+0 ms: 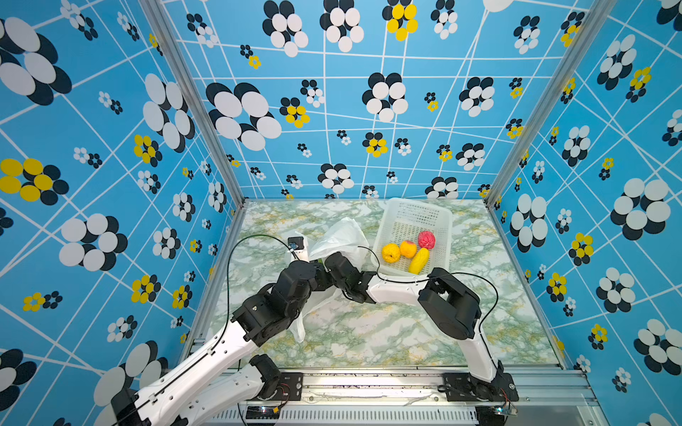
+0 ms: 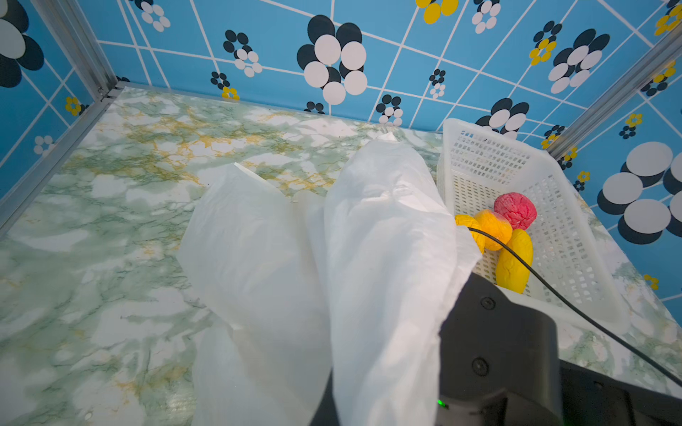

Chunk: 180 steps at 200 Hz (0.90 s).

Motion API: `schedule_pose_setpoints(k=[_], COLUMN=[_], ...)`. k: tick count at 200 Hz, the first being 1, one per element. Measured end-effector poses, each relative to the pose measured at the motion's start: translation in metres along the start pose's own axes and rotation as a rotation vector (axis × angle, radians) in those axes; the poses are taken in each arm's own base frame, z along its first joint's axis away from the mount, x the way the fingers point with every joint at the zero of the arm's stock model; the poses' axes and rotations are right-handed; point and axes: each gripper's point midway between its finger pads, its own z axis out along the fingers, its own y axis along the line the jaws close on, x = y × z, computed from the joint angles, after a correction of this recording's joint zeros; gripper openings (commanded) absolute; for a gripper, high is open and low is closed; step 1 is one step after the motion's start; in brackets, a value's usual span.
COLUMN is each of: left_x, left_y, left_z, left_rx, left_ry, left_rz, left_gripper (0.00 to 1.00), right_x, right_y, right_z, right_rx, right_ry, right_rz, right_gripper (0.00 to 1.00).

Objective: Untie the knot of the plastic bag and take out the fruit
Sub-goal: 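Close the right gripper on the green round fruit while the left gripper shifts the bag, then lift the green round fruit out of the bag and carry it to the basket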

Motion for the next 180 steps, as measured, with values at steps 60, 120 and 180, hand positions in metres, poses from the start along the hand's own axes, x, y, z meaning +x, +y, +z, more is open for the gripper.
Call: schedule_pose_setpoints(k=[60, 120, 180], left_x=[-0.015, -0.032, -0.023], left_y=[0.015, 0.047, 0.054], left_z=[0.023, 0.033, 0.054], left_rx=[-0.076, -0.103, -0.121], left_ry=[-0.026, -0.057, 0.0], left_rz=[-0.016, -0.102, -0.141], left_gripper=[0.0, 0.0, 0.0], right_x=[0.002, 0.023, 0.024], right_y=[0.007, 0.001, 0.001], right_z=[0.05, 0.062, 0.015], right_rx=[0.04, 0.068, 0.007], right_ry=[0.05, 0.128, 0.148], right_rz=[-0.078, -0.128, -0.141], right_gripper=[0.86, 0.61, 0.49])
